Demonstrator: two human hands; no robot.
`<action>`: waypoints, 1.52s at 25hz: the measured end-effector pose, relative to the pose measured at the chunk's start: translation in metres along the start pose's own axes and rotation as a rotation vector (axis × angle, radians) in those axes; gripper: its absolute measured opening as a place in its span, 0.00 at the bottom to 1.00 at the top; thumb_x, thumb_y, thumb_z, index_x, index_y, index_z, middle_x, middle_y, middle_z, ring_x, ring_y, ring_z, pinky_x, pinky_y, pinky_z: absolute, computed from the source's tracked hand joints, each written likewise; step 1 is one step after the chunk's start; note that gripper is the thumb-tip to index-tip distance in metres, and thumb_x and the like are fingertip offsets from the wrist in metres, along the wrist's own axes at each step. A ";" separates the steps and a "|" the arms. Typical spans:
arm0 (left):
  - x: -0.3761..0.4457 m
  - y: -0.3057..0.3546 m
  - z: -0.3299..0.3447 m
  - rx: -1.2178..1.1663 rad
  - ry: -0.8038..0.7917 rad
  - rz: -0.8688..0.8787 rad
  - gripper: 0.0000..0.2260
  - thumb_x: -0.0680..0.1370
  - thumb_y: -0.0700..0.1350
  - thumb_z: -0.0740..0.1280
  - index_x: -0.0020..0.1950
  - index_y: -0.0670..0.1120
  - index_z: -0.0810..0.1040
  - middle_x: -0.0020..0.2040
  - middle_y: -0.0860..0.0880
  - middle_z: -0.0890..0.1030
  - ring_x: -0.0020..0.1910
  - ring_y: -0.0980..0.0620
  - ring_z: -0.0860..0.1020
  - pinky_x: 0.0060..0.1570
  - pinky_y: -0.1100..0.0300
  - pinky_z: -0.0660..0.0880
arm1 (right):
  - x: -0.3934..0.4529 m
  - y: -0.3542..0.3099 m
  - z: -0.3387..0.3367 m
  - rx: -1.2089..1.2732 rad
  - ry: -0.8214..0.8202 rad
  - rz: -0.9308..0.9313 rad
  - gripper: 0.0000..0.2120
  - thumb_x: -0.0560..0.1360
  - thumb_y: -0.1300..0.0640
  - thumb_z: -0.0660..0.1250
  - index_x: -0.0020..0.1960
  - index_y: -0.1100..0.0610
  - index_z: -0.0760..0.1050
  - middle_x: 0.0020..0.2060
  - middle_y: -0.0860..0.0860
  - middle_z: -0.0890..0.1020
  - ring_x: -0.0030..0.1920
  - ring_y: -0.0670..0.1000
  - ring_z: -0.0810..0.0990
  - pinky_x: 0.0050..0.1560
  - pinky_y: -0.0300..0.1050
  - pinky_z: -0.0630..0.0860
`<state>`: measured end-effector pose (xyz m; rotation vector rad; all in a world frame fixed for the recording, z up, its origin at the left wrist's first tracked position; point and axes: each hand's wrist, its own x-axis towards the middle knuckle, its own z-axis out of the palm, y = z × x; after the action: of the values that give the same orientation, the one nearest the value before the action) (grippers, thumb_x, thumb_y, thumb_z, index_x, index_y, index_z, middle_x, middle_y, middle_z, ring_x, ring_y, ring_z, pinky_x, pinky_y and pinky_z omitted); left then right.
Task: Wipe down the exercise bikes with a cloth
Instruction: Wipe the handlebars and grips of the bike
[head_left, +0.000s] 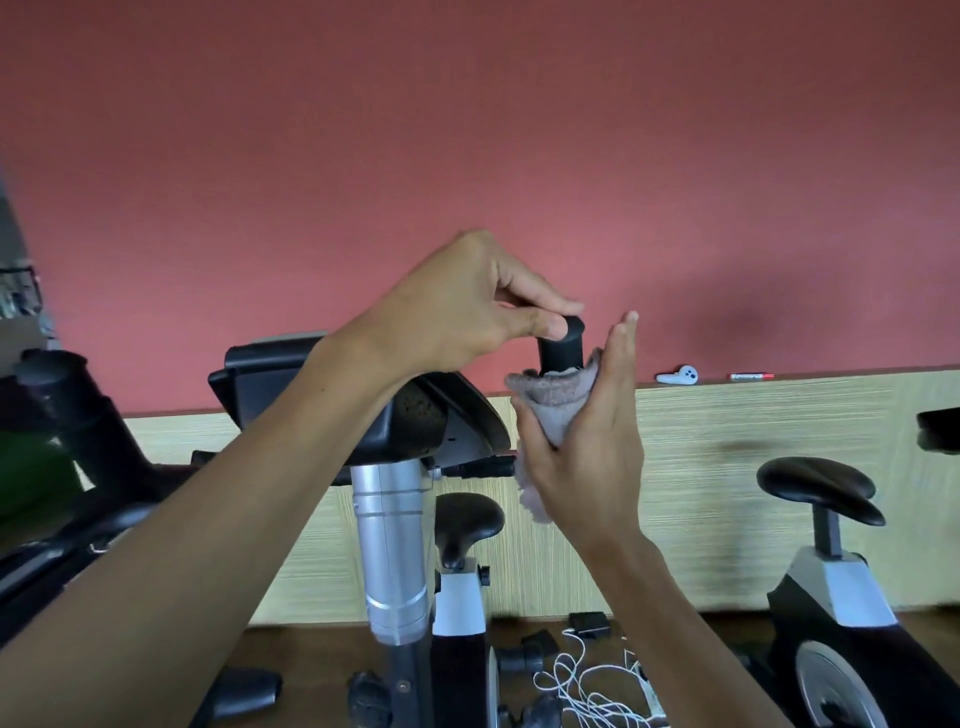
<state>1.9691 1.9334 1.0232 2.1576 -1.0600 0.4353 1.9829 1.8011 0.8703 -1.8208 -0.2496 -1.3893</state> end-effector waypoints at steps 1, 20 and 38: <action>0.000 -0.001 0.000 -0.012 0.018 -0.013 0.09 0.73 0.41 0.77 0.53 0.50 0.87 0.51 0.55 0.87 0.55 0.62 0.83 0.63 0.66 0.75 | 0.007 -0.006 0.002 -0.025 0.022 -0.021 0.46 0.78 0.48 0.71 0.82 0.64 0.47 0.82 0.54 0.49 0.82 0.46 0.50 0.70 0.27 0.61; -0.002 0.010 0.002 0.059 0.013 -0.041 0.09 0.74 0.41 0.78 0.53 0.48 0.87 0.52 0.55 0.87 0.54 0.62 0.83 0.65 0.62 0.76 | -0.007 0.007 -0.003 0.113 -0.013 -0.055 0.46 0.77 0.50 0.71 0.82 0.63 0.46 0.82 0.52 0.52 0.81 0.46 0.53 0.72 0.35 0.64; -0.014 0.023 0.012 0.101 0.076 -0.099 0.11 0.77 0.40 0.75 0.59 0.47 0.86 0.55 0.55 0.86 0.54 0.65 0.82 0.62 0.72 0.73 | -0.032 0.044 -0.011 0.177 -0.255 0.142 0.46 0.75 0.56 0.74 0.82 0.52 0.47 0.76 0.49 0.66 0.70 0.50 0.74 0.61 0.51 0.79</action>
<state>1.9426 1.9227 1.0162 2.2528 -0.9026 0.5298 1.9893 1.7743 0.8220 -1.8274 -0.3558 -1.0047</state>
